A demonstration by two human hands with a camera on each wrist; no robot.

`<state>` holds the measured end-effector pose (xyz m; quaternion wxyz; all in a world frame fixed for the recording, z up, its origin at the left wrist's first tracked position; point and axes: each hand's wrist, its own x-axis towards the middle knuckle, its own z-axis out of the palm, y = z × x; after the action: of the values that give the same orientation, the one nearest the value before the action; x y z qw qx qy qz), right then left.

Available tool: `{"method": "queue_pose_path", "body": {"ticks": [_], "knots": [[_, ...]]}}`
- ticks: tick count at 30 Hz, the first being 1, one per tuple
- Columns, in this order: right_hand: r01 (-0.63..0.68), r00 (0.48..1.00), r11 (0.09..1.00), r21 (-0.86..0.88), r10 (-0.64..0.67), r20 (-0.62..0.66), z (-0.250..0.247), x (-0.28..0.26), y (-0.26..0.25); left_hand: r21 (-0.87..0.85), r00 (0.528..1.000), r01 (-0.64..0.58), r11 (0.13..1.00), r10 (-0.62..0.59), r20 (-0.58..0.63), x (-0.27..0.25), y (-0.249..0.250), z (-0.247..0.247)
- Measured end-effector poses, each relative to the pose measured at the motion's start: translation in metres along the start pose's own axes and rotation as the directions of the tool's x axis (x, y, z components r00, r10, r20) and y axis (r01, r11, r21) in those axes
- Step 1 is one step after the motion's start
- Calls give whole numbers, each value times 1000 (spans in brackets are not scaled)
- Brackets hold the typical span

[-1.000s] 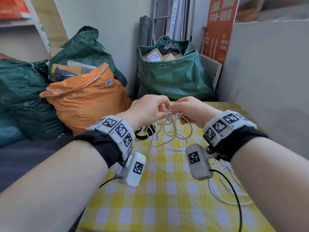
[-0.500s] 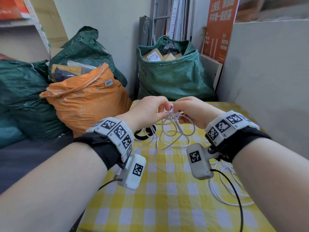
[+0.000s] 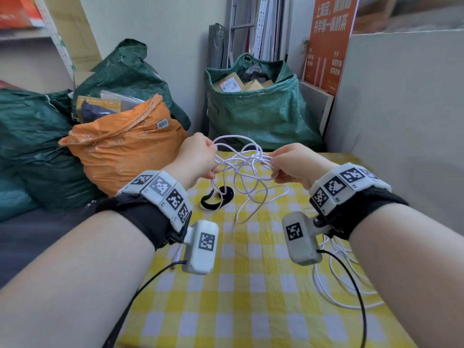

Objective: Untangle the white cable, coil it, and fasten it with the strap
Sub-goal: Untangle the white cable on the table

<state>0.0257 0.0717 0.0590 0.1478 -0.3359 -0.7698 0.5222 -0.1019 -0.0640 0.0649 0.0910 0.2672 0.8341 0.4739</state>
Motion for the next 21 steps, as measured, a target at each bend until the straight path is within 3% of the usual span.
{"method": "queue_pose_path", "body": {"ticks": [3, 6, 10, 14, 17, 21], "knots": [[33, 999, 999, -2, -33, 28, 4, 1, -3, 193, 1000, 22, 981, -17, -25, 3, -1, 1], [73, 996, 997, 7, -73, 49, 5, 1, -4, 422, 986, -158, 893, 120, 116, 3, 0, -4], [144, 988, 989, 32, -145, 56, 12, -4, -6, 250, 890, -349, 903, 236, 390, -9, 11, 3], [157, 982, 980, 120, -168, 89, 13, -4, -8, 268, 879, -392, 880, 271, 393, -12, 11, 11], [92, 995, 983, 156, -96, 20, 8, -1, -8, 280, 874, -410, 868, 286, 393, -10, 11, 8], [70, 996, 986, 155, -59, -70, 0, 0, -4, 260, 935, -337, 905, 289, 206, -2, 7, -7]]}}
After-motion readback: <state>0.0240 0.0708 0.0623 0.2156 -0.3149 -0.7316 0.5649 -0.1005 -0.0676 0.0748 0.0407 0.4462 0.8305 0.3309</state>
